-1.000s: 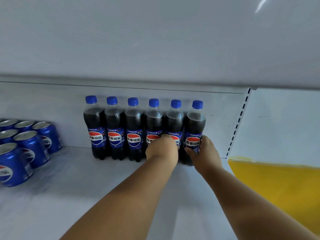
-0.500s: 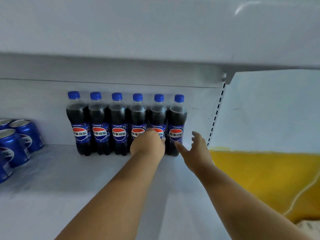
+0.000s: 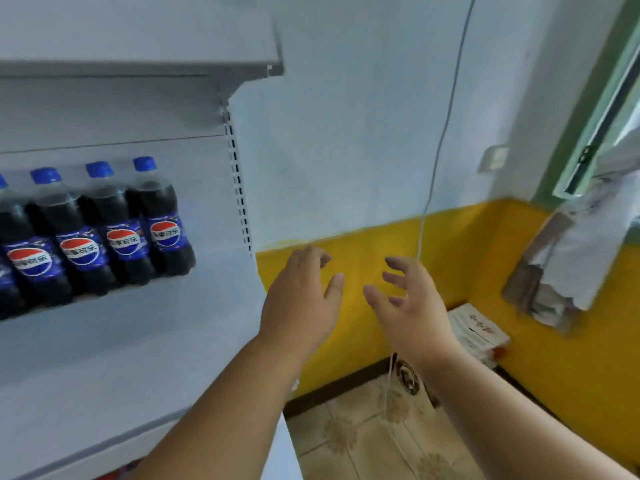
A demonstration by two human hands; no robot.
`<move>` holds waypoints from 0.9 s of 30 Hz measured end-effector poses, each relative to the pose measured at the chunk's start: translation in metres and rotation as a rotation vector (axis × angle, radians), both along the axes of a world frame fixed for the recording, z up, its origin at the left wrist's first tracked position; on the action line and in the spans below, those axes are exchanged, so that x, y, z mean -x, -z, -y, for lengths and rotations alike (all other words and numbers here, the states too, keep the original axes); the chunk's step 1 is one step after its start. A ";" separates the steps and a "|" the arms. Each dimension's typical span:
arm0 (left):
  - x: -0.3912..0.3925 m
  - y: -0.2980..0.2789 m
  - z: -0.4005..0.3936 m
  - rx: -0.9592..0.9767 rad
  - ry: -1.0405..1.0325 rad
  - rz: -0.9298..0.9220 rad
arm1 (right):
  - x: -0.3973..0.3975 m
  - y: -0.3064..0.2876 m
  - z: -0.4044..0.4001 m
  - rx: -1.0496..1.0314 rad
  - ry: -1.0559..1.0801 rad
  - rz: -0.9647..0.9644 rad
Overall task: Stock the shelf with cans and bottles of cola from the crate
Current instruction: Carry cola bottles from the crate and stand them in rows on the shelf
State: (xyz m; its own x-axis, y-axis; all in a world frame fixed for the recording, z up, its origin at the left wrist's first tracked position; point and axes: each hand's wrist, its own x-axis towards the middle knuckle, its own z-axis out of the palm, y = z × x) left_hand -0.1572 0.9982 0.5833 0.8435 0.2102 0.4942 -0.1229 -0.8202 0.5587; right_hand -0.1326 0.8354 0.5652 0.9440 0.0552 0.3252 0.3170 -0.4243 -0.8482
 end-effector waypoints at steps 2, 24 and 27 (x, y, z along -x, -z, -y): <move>0.001 0.001 0.062 -0.007 0.105 0.050 | 0.014 -0.004 0.063 -0.002 0.085 -0.008; 0.042 0.090 0.578 -0.001 1.109 -0.068 | 0.188 0.070 0.536 -0.051 0.954 -0.153; 0.029 0.107 0.613 0.002 1.167 -0.123 | 0.185 0.080 0.564 -0.048 0.993 -0.191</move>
State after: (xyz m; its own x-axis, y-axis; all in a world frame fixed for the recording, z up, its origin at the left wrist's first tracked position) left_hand -0.1860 0.3855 0.4761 0.5671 -0.7217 0.3969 -0.7453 -0.2446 0.6203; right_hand -0.3179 0.2714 0.4848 0.5922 -0.7926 0.1451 -0.3035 -0.3863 -0.8710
